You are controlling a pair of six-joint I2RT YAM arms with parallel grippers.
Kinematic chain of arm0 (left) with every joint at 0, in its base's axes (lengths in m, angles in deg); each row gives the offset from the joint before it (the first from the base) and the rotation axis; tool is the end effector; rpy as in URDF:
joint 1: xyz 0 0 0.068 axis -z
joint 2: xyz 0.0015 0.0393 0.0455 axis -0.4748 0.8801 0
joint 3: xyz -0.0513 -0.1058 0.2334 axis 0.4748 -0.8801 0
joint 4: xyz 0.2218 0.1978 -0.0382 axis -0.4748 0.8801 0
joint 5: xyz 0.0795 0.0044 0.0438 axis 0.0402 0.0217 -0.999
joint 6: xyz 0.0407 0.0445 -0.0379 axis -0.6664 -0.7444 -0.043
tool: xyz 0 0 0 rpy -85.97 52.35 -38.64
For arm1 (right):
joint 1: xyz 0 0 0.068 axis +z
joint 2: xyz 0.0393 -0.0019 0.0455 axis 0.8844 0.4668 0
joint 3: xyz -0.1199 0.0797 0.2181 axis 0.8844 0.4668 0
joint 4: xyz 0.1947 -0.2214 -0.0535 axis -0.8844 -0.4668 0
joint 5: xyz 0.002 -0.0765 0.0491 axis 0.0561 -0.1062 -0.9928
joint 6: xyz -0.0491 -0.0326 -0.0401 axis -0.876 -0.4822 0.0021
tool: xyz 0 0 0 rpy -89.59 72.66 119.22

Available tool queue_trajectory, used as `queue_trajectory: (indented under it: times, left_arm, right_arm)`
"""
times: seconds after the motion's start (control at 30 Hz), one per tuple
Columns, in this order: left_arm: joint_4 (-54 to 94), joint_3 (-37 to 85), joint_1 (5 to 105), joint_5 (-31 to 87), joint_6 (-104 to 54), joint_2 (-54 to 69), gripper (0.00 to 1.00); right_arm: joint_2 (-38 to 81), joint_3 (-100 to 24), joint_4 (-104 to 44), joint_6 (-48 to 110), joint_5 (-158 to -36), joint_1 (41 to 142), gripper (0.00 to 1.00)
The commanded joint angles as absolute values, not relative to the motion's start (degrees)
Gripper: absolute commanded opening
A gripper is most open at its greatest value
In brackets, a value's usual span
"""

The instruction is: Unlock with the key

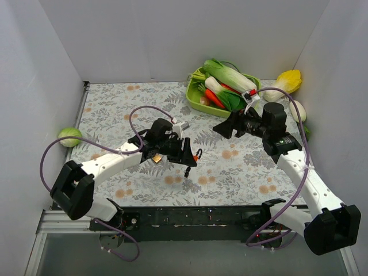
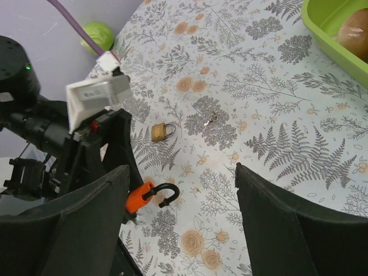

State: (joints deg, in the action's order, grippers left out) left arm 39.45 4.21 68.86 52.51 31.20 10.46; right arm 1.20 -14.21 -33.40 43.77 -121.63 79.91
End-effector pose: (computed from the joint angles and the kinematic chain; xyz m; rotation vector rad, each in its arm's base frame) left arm 0.2393 -0.2462 0.2067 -0.3095 2.7459 -1.4353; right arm 0.2852 0.1244 0.3178 -0.3933 1.8349 0.9680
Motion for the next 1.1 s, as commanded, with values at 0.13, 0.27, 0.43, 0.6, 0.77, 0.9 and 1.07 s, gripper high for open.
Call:
queue_trajectory:
  times: [0.13, 0.27, 0.43, 0.6, 0.77, 0.9, 1.07]
  left_arm:
    - [35.6, 9.2, 71.8, 55.4, 34.8, 21.4, 0.0]
    - [34.1, 10.9, 72.4, 55.7, 35.5, 26.6, 0.0]
    - [32.7, 14.4, 72.4, 55.0, 35.1, 32.0, 0.0]
    - [33.4, 19.2, 72.4, 53.1, 33.4, 38.5, 0.0]
    - [35.9, 23.9, 72.4, 48.5, 31.7, 42.5, 0.0]
    - [38.4, 26.9, 72.4, 43.0, 29.8, 45.0, 0.0]
    - [40.8, 29.7, 72.4, 36.1, 26.9, 47.5, 0.0]
  right_arm:
    - [-2.1, -10.5, -31.1, 44.2, -120.6, 79.0, 0.81]
    - [-2.1, -9.3, -30.1, 44.6, -121.5, 78.6, 0.81]
    - [-1.4, -8.9, -29.9, 44.8, -122.5, 78.2, 0.81]
    - [-1.1, -7.6, -27.9, 45.7, -123.1, 77.9, 0.81]
    - [-1.4, -6.8, -27.9, 45.7, -123.0, 77.0, 0.81]
    - [-1.7, -6.8, -28.3, 45.3, -122.1, 76.5, 0.81]
    - [-1.8, -6.6, -28.3, 45.3, -121.2, 75.9, 0.81]
